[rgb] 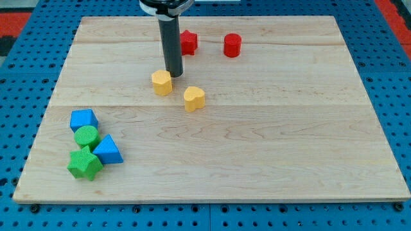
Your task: Move the heart towards the bottom center
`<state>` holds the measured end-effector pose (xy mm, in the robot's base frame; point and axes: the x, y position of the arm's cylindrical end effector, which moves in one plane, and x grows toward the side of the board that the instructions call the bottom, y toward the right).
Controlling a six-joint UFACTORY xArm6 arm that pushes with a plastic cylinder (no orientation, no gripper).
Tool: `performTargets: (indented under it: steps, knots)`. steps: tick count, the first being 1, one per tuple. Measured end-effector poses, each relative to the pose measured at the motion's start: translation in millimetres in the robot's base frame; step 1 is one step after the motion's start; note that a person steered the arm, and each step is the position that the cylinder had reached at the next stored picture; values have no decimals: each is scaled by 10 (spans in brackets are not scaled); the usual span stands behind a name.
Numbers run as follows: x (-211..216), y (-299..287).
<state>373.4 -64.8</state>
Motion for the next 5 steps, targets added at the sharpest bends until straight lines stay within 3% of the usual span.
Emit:
performTargets:
  steps: [3, 4, 5]
  knots:
    - [1255, 702]
    - [1469, 753]
    - [1199, 539]
